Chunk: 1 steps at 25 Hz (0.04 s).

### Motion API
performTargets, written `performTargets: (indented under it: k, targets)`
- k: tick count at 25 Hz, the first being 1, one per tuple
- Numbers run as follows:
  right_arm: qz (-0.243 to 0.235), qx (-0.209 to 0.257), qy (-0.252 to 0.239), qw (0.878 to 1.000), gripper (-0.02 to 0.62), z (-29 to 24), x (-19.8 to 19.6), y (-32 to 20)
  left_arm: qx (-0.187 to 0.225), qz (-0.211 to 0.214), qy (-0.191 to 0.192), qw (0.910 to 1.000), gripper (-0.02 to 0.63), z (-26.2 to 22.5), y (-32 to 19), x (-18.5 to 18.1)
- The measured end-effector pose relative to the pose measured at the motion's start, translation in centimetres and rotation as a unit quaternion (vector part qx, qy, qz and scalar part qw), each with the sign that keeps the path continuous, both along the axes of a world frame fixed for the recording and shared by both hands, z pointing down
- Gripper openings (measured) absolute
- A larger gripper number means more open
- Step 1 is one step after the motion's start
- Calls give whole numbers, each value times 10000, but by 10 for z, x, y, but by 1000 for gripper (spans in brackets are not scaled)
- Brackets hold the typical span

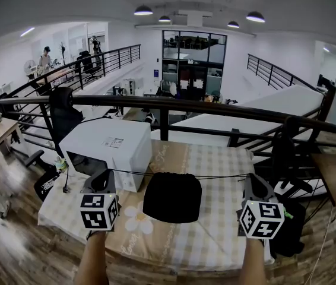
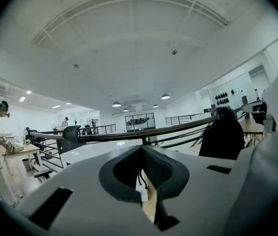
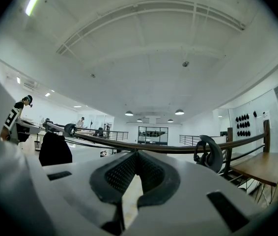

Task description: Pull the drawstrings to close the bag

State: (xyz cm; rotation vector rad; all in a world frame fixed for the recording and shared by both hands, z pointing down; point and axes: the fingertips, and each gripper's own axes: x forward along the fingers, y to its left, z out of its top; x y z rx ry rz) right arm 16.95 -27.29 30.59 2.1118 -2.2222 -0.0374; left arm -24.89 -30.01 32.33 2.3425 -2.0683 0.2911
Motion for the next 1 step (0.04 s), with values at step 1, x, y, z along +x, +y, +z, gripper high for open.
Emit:
performTargets:
  k: [1]
  targets:
    - [8,1,-8,10000,21,0,0,0,3,4,-6,10000,25,0,0,0]
